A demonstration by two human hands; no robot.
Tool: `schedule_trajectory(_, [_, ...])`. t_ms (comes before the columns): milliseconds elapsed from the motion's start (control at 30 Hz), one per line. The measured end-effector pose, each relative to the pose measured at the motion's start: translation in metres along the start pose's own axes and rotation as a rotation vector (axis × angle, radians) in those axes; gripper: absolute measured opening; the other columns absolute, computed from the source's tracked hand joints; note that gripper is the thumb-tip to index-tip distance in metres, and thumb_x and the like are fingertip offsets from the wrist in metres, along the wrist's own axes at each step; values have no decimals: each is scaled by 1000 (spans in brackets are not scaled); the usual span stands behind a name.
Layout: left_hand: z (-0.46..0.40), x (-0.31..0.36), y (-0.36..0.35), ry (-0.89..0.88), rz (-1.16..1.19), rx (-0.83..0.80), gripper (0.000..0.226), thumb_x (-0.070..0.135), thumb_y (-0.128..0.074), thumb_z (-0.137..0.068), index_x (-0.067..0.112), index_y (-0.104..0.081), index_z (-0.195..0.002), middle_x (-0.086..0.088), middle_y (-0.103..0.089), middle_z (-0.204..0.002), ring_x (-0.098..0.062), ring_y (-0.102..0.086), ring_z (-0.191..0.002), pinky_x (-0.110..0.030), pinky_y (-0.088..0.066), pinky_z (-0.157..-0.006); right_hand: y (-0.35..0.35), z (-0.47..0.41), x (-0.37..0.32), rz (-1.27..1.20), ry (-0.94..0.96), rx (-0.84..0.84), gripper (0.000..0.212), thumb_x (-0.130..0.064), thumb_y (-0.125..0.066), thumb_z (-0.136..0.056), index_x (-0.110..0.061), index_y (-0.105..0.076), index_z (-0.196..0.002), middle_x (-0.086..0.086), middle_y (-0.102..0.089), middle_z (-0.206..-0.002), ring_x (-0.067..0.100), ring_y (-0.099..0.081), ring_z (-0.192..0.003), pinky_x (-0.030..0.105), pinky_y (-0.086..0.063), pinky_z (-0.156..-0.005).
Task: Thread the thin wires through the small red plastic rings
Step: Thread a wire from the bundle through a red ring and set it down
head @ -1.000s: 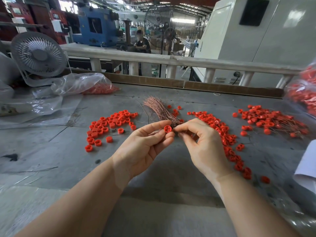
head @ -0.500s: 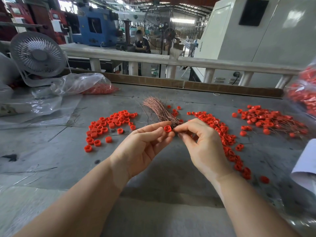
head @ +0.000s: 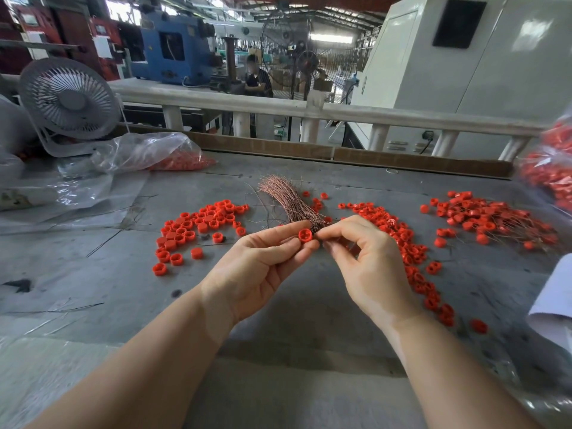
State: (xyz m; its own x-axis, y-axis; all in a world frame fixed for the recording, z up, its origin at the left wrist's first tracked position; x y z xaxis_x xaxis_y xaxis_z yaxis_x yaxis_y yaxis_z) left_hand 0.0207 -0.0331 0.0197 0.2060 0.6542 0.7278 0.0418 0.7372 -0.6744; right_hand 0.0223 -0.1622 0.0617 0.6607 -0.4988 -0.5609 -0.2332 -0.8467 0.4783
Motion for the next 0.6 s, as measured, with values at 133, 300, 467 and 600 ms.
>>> schedule_trajectory(133, [1, 0, 0, -9, -59, -10, 25, -5, -55, -64, 3, -76, -76, -15, -71, -74, -17, -70, -67, -21, -57, -62, 0, 0, 0, -8, -3, -7, 18, 6, -64, -80, -9, -72, -83, -16, -56, -78, 0, -52, -74, 12, -39, -72])
schedule_trajectory(300, [1, 0, -1, 6, -76, -24, 26, -4, -54, -65, 5, -76, -76, -13, -70, -72, -16, -69, -64, -21, -57, -60, -1, 0, 1, 1, 1, -10, 18, 5, -64, -80, -10, -72, -83, -18, -55, -78, -1, -52, -73, 11, -38, -71])
schedule_trajectory(467, [3, -1, -4, 6, -69, -56, 26, -2, -54, -65, 7, -76, -77, -10, -70, -72, -13, -69, -65, -20, -57, -62, 0, 1, 2, -8, 14, 7, 17, 4, -64, -80, -11, -71, -84, -12, -59, -78, -2, -52, -73, 11, -39, -71])
schedule_trajectory(600, [2, -1, -5, 6, -40, -61, 25, -2, -53, -67, 5, -76, -74, -10, -70, -72, -12, -69, -66, -20, -57, -62, 2, 1, 4, -19, -9, 31, 16, 3, -65, -79, -12, -68, -81, -5, -62, -76, 2, -52, -69, 14, -41, -68])
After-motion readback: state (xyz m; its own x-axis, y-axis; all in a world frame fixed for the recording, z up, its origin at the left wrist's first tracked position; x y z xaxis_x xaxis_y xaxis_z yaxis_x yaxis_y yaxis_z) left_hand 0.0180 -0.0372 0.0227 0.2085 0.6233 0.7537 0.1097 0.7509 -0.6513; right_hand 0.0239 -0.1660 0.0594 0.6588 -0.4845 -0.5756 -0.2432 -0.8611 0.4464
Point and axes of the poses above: each hand's wrist, its own z-axis away from the middle knuckle, its own y-axis out of the back of the hand, x = y × z, the point moved 6 cm from there along -z, towards the middle knuckle
